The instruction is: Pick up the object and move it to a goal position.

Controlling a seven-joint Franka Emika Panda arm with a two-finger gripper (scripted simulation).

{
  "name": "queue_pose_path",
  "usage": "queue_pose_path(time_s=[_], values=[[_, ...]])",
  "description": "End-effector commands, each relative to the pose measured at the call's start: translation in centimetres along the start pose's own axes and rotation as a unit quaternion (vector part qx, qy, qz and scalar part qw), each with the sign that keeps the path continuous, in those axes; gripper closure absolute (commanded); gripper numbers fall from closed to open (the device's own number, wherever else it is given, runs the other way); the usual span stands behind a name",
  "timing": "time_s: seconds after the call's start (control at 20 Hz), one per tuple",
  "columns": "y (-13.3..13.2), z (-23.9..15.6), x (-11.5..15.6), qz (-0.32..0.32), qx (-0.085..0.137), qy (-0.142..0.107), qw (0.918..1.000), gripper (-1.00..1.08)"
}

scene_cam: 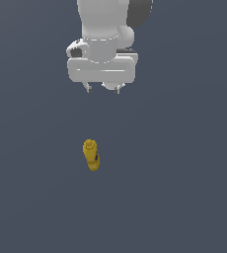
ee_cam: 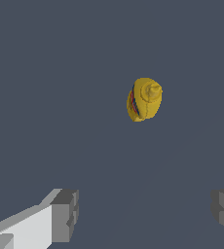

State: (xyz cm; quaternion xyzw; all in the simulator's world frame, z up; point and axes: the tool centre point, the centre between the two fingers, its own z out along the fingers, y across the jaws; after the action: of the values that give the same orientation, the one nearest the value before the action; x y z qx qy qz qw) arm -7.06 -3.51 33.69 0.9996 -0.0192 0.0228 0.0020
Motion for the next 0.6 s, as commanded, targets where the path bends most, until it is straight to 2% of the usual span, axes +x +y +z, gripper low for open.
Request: queue_pose_path(time_s=[0.0,0.55], values=[[0.0,0.0,0.0,-0.001,0.0,0.0,1.0,-0.92],[0.9,1.8,2.5,-0.009,0.0,-0.004,0.9999,-0.92]])
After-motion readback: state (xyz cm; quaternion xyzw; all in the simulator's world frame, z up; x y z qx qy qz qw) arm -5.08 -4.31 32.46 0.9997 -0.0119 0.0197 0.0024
